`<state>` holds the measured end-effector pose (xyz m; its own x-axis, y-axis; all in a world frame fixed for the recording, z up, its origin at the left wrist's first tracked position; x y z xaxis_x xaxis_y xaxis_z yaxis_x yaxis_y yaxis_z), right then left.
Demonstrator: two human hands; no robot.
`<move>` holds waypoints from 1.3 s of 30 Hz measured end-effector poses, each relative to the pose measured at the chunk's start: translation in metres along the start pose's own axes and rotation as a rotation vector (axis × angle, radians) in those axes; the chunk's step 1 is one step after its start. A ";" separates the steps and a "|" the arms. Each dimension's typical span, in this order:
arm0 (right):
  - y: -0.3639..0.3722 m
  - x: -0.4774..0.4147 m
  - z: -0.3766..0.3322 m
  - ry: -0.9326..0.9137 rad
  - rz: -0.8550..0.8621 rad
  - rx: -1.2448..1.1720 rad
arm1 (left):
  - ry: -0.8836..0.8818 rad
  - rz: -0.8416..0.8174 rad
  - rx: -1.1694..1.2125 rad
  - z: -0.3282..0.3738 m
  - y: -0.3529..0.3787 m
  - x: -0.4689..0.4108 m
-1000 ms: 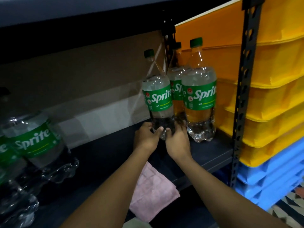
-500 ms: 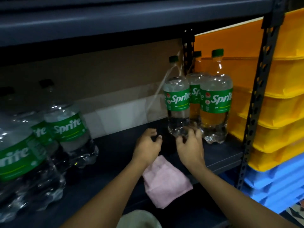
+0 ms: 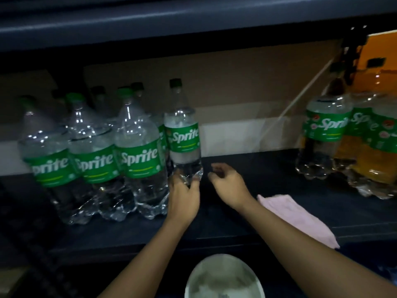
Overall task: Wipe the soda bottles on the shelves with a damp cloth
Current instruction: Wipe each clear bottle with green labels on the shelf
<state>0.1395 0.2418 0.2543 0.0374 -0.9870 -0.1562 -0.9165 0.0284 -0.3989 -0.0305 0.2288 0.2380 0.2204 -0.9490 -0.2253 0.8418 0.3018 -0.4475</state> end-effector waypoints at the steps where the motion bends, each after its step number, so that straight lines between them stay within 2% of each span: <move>1: 0.010 -0.005 0.001 0.024 -0.021 -0.029 | -0.004 -0.028 -0.018 -0.002 0.004 -0.005; 4: 0.032 -0.019 -0.005 0.024 -0.063 -0.061 | -0.085 -0.089 0.013 -0.012 0.014 -0.015; 9: 0.054 -0.038 -0.003 0.062 -0.131 -0.155 | -0.095 -0.023 0.123 -0.016 0.020 -0.027; 14: 0.050 -0.037 0.006 0.077 -0.101 -0.172 | -0.085 0.017 0.155 -0.018 0.020 -0.026; 23: 0.006 0.017 0.002 0.022 -0.115 0.069 | 0.001 0.028 0.050 0.001 0.009 0.017; 28: -0.008 0.055 0.004 -0.001 -0.091 0.102 | 0.005 -0.053 0.021 0.006 0.006 0.048; 39: -0.024 0.103 0.008 -0.017 -0.048 0.048 | 0.042 -0.049 0.227 0.010 -0.002 0.086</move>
<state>0.1683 0.1404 0.2402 0.0881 -0.9846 -0.1513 -0.8933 -0.0109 -0.4494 -0.0080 0.1454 0.2277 0.1596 -0.9561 -0.2458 0.9412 0.2225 -0.2541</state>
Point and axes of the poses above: each hand's wrist, its own x-axis away from the middle knuckle, its own y-axis out of the palm, z = x × y, the point moved 10 cm from there along -x, towards the middle knuckle, and after that the axes turned 4 degrees about -z, right-handed, at the moved point
